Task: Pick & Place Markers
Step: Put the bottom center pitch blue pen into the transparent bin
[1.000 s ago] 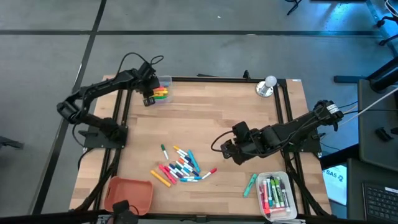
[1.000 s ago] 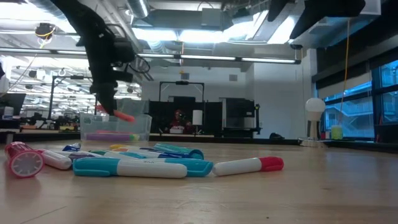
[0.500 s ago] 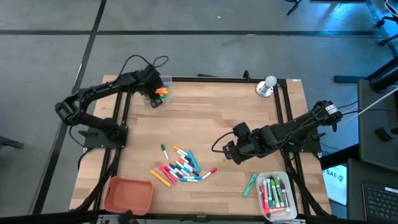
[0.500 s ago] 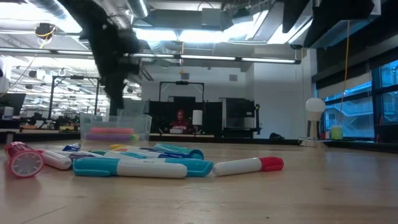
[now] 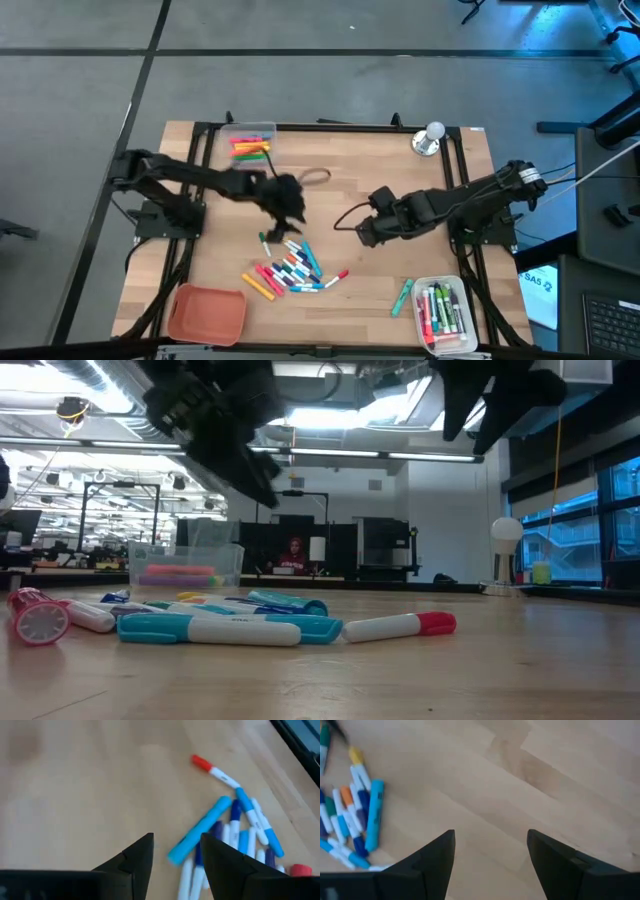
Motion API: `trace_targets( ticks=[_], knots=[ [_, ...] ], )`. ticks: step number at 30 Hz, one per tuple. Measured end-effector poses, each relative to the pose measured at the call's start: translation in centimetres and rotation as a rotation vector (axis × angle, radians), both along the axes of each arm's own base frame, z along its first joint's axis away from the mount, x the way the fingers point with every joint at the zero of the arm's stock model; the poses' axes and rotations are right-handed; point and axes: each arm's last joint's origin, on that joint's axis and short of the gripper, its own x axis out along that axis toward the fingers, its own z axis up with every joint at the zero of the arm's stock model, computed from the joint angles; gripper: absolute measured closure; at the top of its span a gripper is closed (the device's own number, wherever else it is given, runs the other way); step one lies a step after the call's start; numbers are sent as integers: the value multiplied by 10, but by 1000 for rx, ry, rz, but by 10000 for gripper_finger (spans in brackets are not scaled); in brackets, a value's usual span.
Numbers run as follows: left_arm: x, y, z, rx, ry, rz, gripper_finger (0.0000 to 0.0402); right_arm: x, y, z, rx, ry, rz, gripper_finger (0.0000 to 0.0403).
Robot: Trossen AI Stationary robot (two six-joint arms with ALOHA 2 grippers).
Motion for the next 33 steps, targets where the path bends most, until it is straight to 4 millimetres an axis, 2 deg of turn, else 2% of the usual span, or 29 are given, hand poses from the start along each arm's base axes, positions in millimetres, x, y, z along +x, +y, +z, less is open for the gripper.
trace_targets(
  ticks=[6, 13, 19, 26, 31, 33],
  knots=[
    [21, -30, -37, -6, 22, -93, 225, 4, 1, 1, 37, -36, 8, 156],
    [31, -44, -70, 5, 71, -100, 218, -2, 24, 1, 87, -37, 81, 156],
    [34, -43, -81, 79, 84, -39, 239, -5, 38, 1, 115, -74, 59, 156],
    [36, -41, -92, 123, 116, 5, 293, -8, 48, 2, 125, -105, 51, 156],
    [37, -34, -87, 112, 105, 71, 336, -9, 50, 2, 137, -115, 21, 156],
    [35, -28, -82, 129, 105, 118, 337, -9, 50, 2, 132, -118, 19, 156]
  ],
)
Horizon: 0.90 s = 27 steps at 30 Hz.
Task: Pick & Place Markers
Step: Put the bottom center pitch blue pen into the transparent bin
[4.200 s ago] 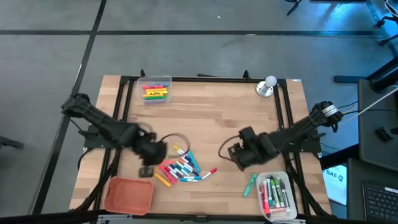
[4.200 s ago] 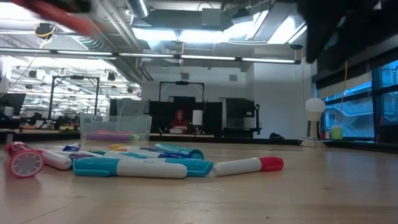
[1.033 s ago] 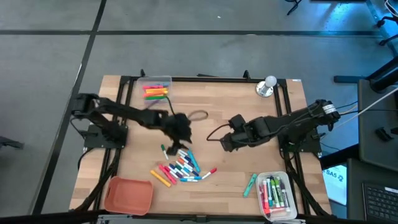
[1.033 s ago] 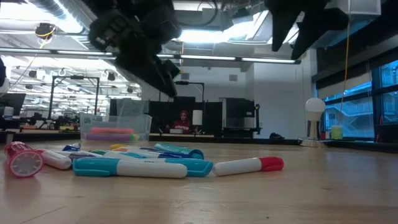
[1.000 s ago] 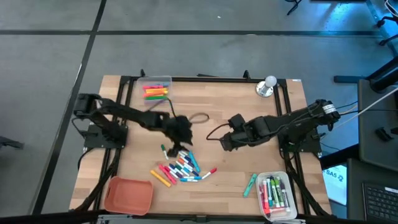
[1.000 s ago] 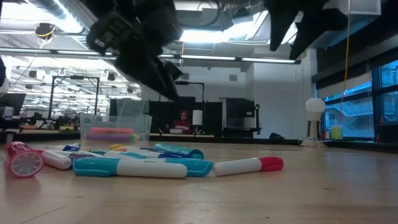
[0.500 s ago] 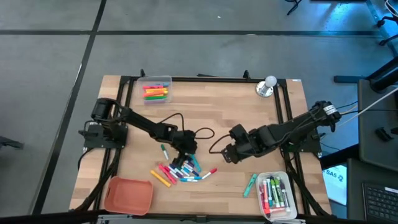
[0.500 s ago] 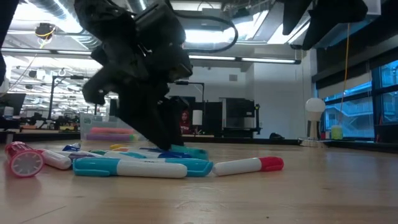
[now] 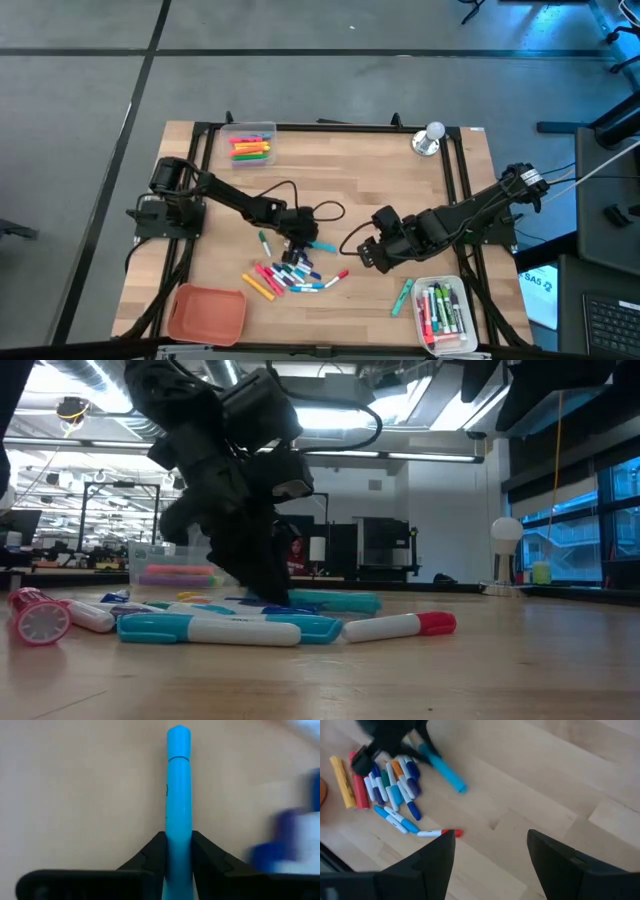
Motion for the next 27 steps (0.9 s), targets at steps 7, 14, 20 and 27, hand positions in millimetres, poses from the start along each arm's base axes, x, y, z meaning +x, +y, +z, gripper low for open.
trace_targets(
  ticks=[7, 14, 20, 27],
  knots=[
    [-19, 32, 48, 75, -32, 119, 329, 1, 2, 1, 11, -22, 1, 156],
    [-69, 93, 94, 186, 35, 206, 335, 2, 3, 1, 17, -32, -2, 156],
    [-120, 149, 116, 375, 125, 260, 329, 2, 3, 1, 39, -43, -39, 156],
    [-164, 198, 121, 402, 169, 390, 329, 2, 3, 1, 68, -56, -98, 156]
  ],
)
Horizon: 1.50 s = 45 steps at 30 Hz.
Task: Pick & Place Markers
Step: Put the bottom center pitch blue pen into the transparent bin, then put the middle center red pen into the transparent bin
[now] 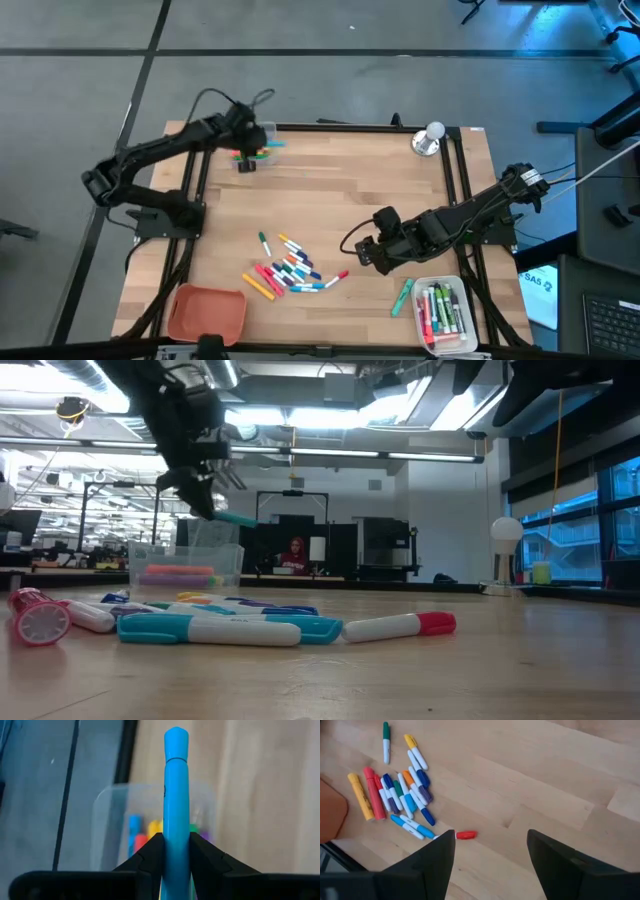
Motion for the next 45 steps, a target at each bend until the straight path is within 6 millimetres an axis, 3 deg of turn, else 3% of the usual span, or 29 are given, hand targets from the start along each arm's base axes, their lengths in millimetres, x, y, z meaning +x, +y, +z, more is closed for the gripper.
trace_targets(
  ticks=[6, 14, 21, 33, 45],
  knots=[
    [-27, 23, 0, -74, -86, 55, 325, -1, 3, 0, -8, -19, -8, 156],
    [-46, 37, -9, -110, -31, 163, 323, 3, -5, 1, -57, -41, -49, 156],
    [-46, 42, -20, -124, 47, 240, 299, 9, -19, 1, -71, -34, -77, 156],
    [-47, 42, -21, -189, -15, 412, 226, 15, -27, 2, -76, -54, -68, 156],
    [-37, 24, -11, -151, -12, 463, 215, 16, -30, 1, -121, -23, -6, 156]
  ],
)
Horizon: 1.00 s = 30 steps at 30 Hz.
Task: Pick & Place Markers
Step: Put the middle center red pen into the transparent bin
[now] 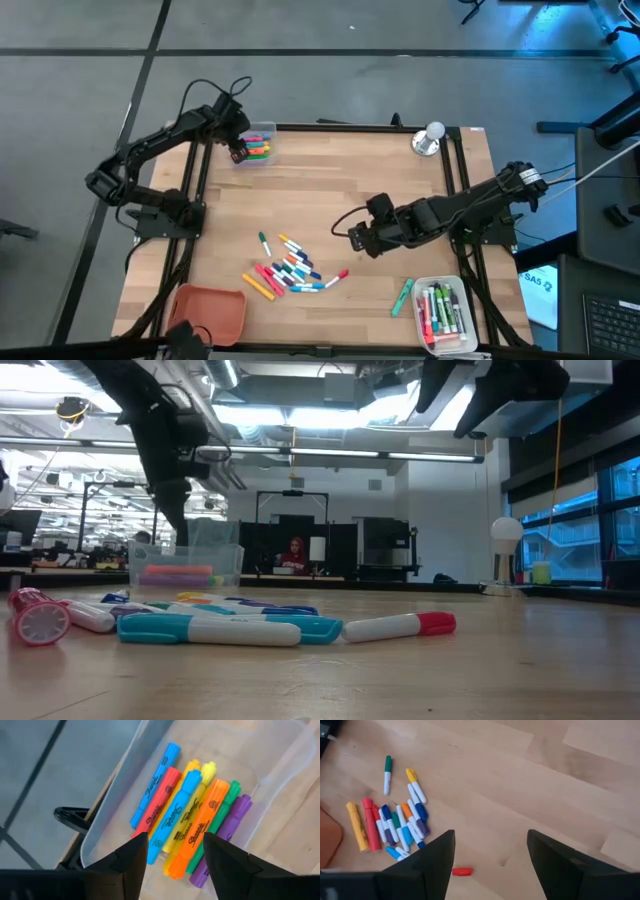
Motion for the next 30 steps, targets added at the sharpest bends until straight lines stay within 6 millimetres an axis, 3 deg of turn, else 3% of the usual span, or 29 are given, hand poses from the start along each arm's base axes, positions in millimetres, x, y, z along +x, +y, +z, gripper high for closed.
trace_targets(
  ticks=[7, 12, 16, 23, 30],
  knots=[
    [4, -16, 20, 85, -43, 18, 207, 2, -6, 0, -12, 15, 12, 156],
    [5, -28, 51, 108, -220, 5, 190, 3, -10, -1, -22, 35, 46, 156],
    [14, -46, 61, 21, -372, -135, 176, 4, -13, -1, -46, 45, 67, 156],
    [53, -108, 31, -211, -404, -560, 180, 8, -24, 0, -60, 43, 51, 156],
    [76, -184, 0, -391, -323, -792, 198, 8, -25, 0, -57, 39, 44, 156]
  ],
)
